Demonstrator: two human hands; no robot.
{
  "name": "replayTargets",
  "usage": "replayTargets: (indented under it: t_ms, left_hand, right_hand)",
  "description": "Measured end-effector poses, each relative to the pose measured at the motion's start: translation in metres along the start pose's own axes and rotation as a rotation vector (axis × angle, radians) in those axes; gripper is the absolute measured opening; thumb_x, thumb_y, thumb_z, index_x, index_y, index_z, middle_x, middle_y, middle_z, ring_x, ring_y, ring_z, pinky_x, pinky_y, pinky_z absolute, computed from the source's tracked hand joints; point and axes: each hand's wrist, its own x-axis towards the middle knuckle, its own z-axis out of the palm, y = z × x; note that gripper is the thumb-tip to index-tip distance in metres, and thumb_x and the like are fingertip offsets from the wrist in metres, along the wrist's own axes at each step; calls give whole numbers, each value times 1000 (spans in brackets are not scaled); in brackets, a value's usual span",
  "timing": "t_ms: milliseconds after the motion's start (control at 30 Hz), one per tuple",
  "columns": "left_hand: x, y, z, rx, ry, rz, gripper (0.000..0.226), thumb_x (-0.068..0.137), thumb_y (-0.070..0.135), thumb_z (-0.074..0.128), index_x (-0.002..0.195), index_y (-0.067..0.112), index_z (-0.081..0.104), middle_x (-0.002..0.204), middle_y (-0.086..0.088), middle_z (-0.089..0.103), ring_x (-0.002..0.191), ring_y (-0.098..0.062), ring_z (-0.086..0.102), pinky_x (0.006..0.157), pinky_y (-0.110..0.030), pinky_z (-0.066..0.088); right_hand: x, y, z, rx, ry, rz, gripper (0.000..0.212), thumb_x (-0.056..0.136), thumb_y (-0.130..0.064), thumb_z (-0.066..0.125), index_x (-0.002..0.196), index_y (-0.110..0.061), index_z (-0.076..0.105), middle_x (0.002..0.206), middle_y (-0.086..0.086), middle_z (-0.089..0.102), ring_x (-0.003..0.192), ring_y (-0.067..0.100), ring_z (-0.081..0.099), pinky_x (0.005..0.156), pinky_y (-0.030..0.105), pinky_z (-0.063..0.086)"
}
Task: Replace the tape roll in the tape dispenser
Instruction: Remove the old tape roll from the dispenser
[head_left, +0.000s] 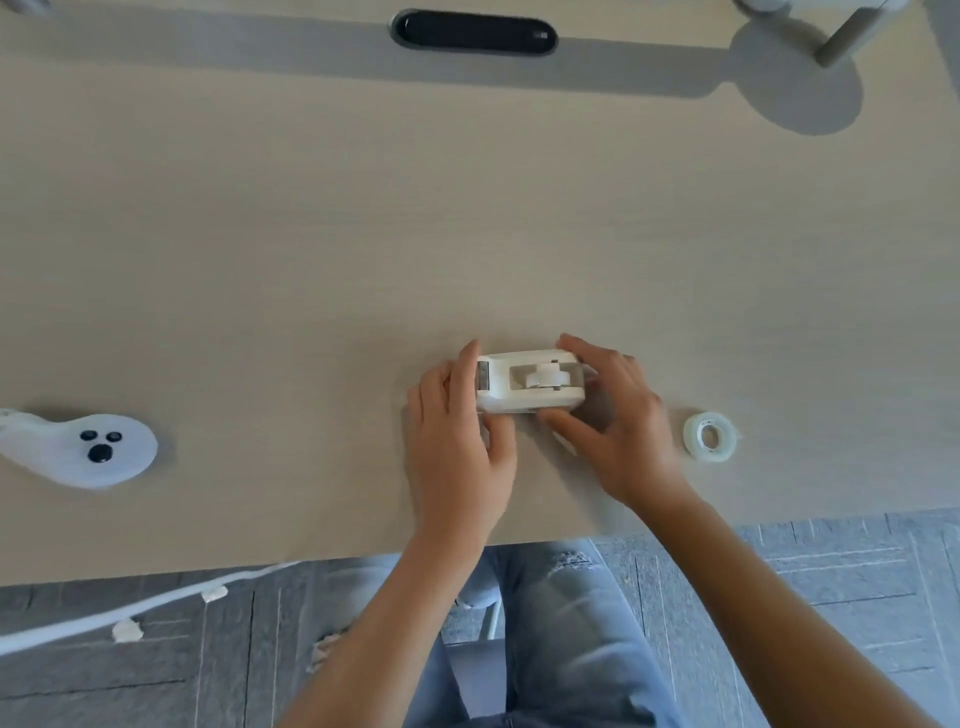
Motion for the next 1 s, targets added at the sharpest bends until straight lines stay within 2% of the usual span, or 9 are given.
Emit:
replayTargets:
  t_ms: [167, 300, 433, 533, 600, 667, 733, 833, 1000]
  left_hand:
    - [-9, -6, 13, 23, 49, 60, 80, 88, 23, 63, 159, 9, 29, 129, -10, 59, 117, -32, 53, 99, -44, 49]
    - [-13, -17, 21, 4, 110, 108, 68, 90, 39, 58, 150, 10, 43, 128, -8, 60, 117, -29, 49, 98, -44, 46]
    - [-16, -23, 24, 11, 137, 147, 64, 90, 46, 57, 146, 17, 46, 129, -6, 59, 121, -30, 47, 98, -43, 42]
    - [-13, -23, 21, -36, 139, 164, 61, 92, 43, 61, 146, 19, 47, 132, -6, 59, 125, -32, 47, 102, -43, 42]
    - [-12, -21, 18, -48, 130, 163, 62, 91, 45, 61, 146, 20, 47, 131, -6, 59, 126, -31, 48, 103, -44, 43]
    - [-13, -20, 16, -51, 120, 162, 61, 92, 44, 61, 147, 20, 47, 131, -6, 59, 126, -31, 48, 103, -44, 43]
    - [-14, -19, 16, -53, 116, 159, 59, 92, 41, 61, 146, 21, 46, 130, -6, 58, 127, -31, 47, 102, -45, 44]
    - [-12, -20, 18, -54, 127, 160, 58, 92, 41, 60, 145, 22, 47, 127, -6, 60, 124, -31, 48, 101, -47, 45]
    - [-11, -21, 21, -56, 143, 153, 59, 92, 43, 61, 145, 23, 47, 124, -4, 59, 121, -30, 48, 97, -47, 46]
  right_hand:
    - [-11, 5, 15, 112, 115, 37, 71, 83, -23, 85, 146, -35, 56, 125, -20, 60, 118, 5, 65, 95, 10, 47]
    - [-15, 16, 20, 99, 151, -65, 68, 87, -31, 82, 148, -39, 52, 127, -22, 62, 122, 7, 64, 103, 23, 51]
    - [-18, 24, 21, 134, 160, -136, 68, 87, -38, 80, 148, -40, 52, 130, -13, 68, 111, 10, 71, 100, 38, 58]
    - [-18, 21, 18, 158, 155, -165, 68, 87, -28, 80, 150, -33, 54, 126, -17, 68, 105, 7, 73, 100, 36, 58]
    - [-19, 17, 17, 187, 166, -168, 66, 88, -23, 79, 149, -30, 55, 127, -15, 67, 109, 2, 70, 102, 34, 57]
    - [-21, 13, 16, 215, 222, -174, 56, 89, -24, 74, 143, -30, 60, 133, -11, 65, 118, 0, 63, 107, 36, 54]
    - [-21, 9, 16, 260, 297, -198, 38, 92, -23, 70, 129, -29, 69, 130, -10, 67, 121, 2, 61, 107, 41, 52]
    - [-14, 4, 9, 250, 361, -259, 18, 94, -22, 73, 107, -34, 76, 116, -9, 73, 109, 9, 67, 98, 44, 56]
    - [9, -7, -8, 24, 200, -301, 11, 90, -29, 79, 100, -28, 82, 103, -12, 72, 93, 9, 69, 83, 34, 57]
